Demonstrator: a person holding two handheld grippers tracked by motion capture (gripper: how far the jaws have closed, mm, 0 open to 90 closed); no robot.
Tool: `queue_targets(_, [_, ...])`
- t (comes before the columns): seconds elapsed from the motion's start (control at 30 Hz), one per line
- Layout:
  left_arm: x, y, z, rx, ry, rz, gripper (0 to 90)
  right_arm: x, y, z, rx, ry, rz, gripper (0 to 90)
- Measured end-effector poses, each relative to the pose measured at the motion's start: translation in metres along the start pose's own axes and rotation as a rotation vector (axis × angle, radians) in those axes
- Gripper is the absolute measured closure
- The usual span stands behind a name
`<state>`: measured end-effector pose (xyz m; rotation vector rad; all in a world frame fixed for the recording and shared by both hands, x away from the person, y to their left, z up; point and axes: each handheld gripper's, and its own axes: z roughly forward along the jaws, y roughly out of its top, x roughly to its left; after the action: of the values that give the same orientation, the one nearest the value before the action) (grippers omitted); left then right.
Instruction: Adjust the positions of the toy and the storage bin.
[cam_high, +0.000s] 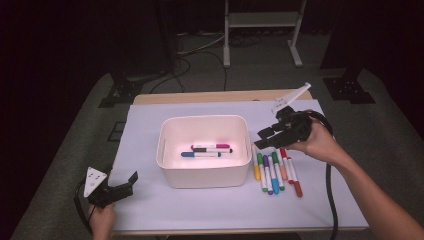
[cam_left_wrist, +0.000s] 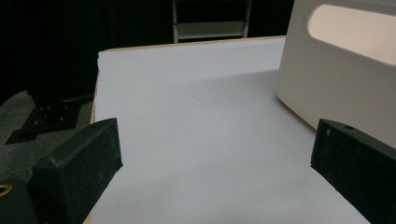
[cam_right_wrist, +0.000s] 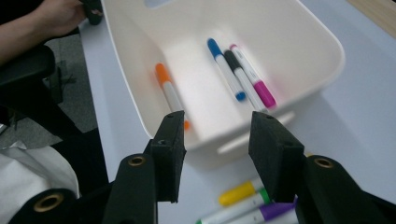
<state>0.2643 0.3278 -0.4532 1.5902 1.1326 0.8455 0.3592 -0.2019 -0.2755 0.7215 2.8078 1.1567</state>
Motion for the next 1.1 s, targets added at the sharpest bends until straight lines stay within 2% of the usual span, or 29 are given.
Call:
queue_targets(0.17, [0.000, 0.000, 0.000, -0.001, 0.002, 0.002, 0.6, -0.014, -0.045, -0.002, 0.000, -0.042, 0.075, 52.9])
queue_targets(0.33, [-0.001, 0.000, 0.000, -0.001, 0.005, 0.009, 0.5, -0.027, -0.095, 0.007, 0.022, -0.081, 0.164, 52.3])
queue_targets(0.47, [0.000, 0.000, 0.000, 0.000, 0.006, 0.009, 0.6, -0.034, -0.124, 0.013, 0.043, -0.115, 0.223, 51.8])
queue_targets(0.57, [0.000, 0.000, 0.000, 0.001, 0.006, 0.006, 0.5, -0.039, -0.142, 0.015, 0.038, -0.144, 0.265, 51.9])
queue_targets(0.7, [0.000, 0.000, 0.000, 0.003, 0.007, 0.004, 0.5, -0.046, -0.158, 0.018, 0.039, -0.197, 0.304, 52.1])
queue_targets(0.8, [0.000, 0.000, 0.000, 0.002, 0.007, 0.004, 0.5, -0.050, -0.163, 0.024, 0.043, -0.207, 0.321, 52.0])
queue_targets(1.1, [0.000, 0.000, 0.000, -0.002, 0.004, -0.001, 0.5, -0.057, -0.169, 0.043, 0.110, -0.275, 0.341, 53.4])
